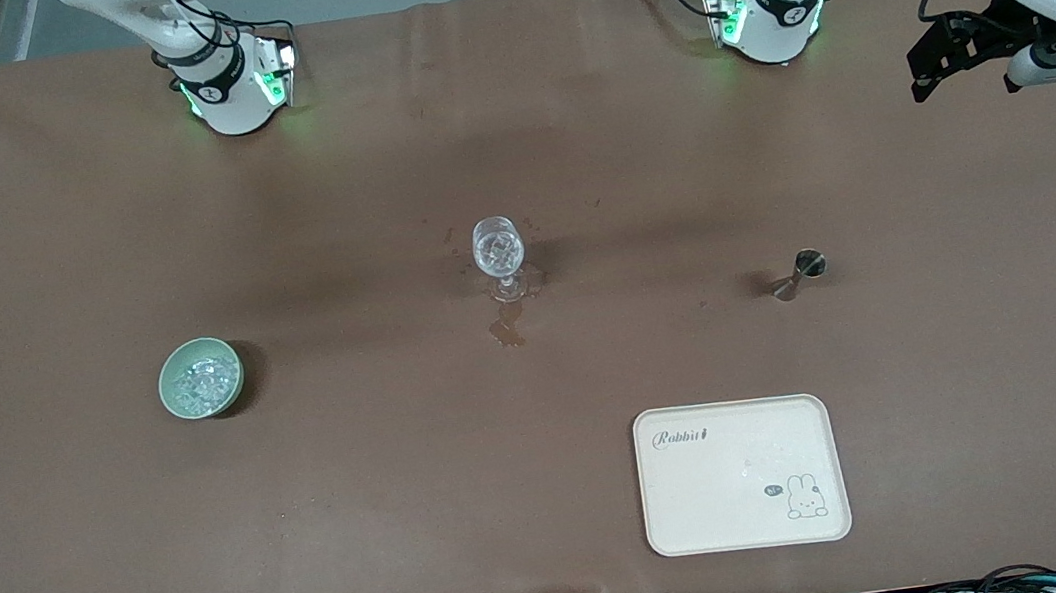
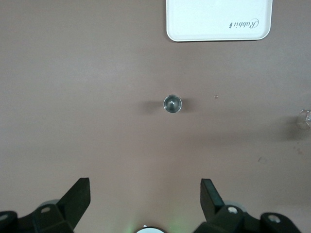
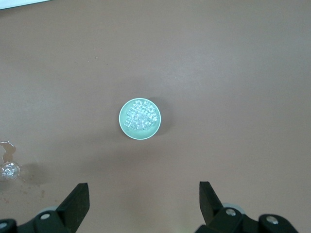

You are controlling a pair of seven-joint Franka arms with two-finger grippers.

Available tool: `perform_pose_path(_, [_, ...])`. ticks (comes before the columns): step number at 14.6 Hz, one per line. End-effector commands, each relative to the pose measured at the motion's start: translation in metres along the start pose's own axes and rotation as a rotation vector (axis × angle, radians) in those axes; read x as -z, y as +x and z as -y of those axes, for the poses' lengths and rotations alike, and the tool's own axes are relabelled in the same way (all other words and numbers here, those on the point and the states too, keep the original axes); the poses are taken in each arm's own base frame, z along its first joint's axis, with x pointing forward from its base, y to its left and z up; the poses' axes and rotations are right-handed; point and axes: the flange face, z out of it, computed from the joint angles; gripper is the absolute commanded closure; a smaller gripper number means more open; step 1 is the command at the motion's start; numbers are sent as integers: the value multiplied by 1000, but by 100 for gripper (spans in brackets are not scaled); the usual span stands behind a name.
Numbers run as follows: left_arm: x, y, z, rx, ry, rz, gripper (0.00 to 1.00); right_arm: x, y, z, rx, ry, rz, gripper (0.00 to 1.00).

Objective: Pour wine and add ice with both arms
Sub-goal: 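Move the right gripper to the bowl while the left gripper reaches the jigger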

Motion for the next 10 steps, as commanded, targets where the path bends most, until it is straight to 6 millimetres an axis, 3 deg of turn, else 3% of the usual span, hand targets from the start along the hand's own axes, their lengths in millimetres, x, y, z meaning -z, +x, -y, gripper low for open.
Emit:
perform_pose_path(1, [8,0,6,9,13,6,0,1,-3,-3,-8,1,2,0])
perform_pose_path(3, [7,4,10,23,10,6,0,1,-3,-3,-8,1,2,0])
perform_pose_path(5, [0,22,14,31,6,17,0,1,-3,-3,-8,1,2,0])
perform_pose_path(10, [-51,71,31,56,-2,46,0,-6,1,0,-5,1,16,0])
